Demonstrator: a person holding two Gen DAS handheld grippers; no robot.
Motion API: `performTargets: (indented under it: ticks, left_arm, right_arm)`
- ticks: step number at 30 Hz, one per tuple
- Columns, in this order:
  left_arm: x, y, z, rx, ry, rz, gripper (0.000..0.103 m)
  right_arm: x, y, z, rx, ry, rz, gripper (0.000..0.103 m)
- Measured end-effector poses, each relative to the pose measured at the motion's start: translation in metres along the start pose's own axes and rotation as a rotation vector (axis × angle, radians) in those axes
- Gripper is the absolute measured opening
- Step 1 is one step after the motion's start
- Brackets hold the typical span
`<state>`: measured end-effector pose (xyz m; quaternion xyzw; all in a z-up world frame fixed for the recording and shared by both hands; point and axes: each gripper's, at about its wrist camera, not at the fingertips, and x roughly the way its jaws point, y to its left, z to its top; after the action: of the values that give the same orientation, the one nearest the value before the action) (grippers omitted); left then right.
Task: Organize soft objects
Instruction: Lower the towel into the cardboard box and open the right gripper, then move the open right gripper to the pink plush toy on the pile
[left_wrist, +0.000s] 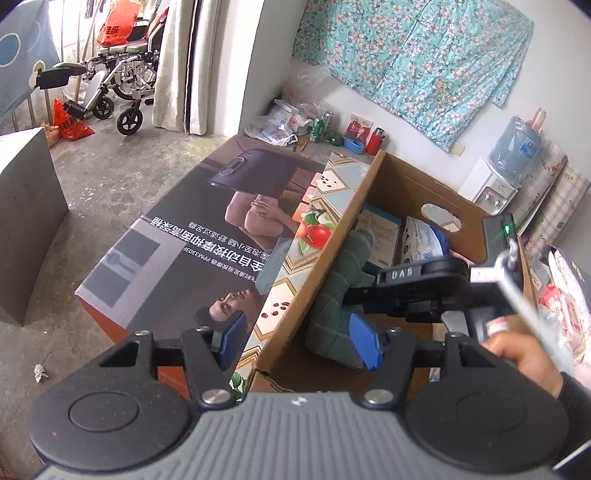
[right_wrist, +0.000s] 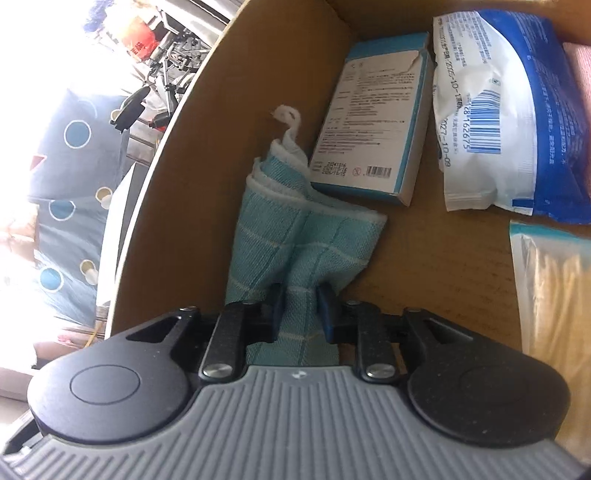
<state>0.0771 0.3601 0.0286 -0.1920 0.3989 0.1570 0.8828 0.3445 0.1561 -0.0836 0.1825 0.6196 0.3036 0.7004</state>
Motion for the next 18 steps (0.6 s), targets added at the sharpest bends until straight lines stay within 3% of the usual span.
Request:
performTargets:
  ticks: [4, 7, 14, 18]
  left_arm:
    - [-0.003, -0.004, -0.003, 0.01, -0.006, -0.013, 0.065]
    - [-0.006, -0.008, -0.005, 0.025, -0.016, -0.019, 0.067]
    - [-0.011, -0.015, -0.008, 0.035, -0.032, -0.039, 0.068]
    - [-0.013, -0.02, -0.011, 0.035, -0.025, -0.043, 0.068]
  right_arm:
    - [-0.024, -0.004, 0.008, 0.046, -0.022, -0.006, 0.074]
    - [-0.049, -0.006, 0.015, 0.045, -0.028, -0.021, 0.079]
    - [-0.073, -0.017, 0.019, 0.054, 0.034, -0.203, 0.085]
    - [-0.081, -0.013, 0.016, 0.045, 0.024, -0.203, 0.085]
